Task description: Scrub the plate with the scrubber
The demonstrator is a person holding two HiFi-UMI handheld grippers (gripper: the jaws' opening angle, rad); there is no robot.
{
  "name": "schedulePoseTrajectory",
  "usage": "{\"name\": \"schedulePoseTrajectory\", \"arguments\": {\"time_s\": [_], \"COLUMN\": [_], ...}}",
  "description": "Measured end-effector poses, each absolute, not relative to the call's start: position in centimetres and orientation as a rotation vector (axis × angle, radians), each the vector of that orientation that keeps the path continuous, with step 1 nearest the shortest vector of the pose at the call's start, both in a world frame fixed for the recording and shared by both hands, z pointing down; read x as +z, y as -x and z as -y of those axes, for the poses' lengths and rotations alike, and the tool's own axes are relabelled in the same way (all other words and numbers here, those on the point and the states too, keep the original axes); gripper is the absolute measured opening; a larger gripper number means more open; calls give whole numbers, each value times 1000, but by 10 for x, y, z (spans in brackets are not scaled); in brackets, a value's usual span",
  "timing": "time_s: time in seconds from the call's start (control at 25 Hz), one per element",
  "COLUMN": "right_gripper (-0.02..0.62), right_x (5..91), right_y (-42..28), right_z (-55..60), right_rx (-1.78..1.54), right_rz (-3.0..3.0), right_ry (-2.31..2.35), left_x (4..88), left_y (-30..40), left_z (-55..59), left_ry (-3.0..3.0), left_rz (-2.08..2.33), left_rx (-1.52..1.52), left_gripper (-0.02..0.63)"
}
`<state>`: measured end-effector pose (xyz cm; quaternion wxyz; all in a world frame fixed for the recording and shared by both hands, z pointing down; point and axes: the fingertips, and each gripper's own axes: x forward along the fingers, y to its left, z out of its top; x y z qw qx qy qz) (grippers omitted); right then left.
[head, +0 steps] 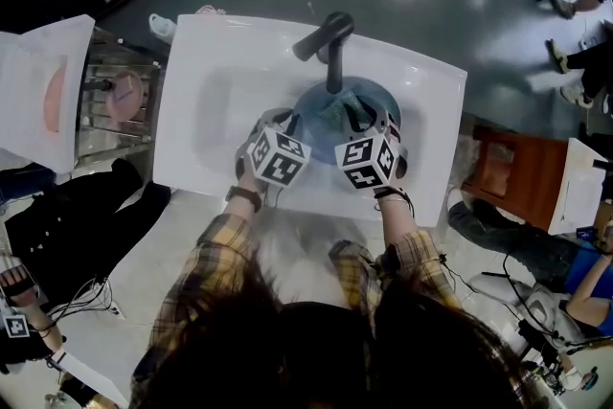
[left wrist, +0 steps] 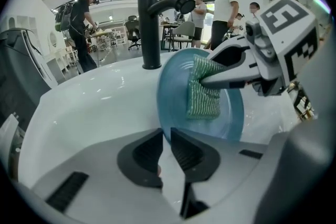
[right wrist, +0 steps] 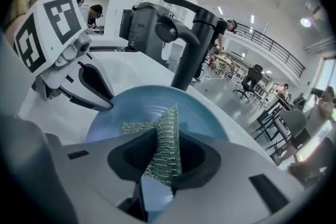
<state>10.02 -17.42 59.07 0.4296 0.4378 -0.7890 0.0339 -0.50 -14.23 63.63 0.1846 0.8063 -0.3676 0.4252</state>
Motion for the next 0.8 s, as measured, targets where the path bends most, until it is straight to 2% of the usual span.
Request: {"name": "schedulePoseTrajectory", "arguments": {"time_s": [0.36,0.8], "right_gripper": [117,118], "right_x": [609,574], "right_y": [-52,-78], "right_z": [160,202], "right_rx": [74,53], "right_rz": [2012,2033], "right_ry": [-949,-1128], "left_x": [637,641], "left_y": [6,4], "left_z": [143,144], "left_ry": [-2253,-2267], "left_rz": [1046,1029], "left_rx": [1207,1214], "left_gripper": [44,44]}}
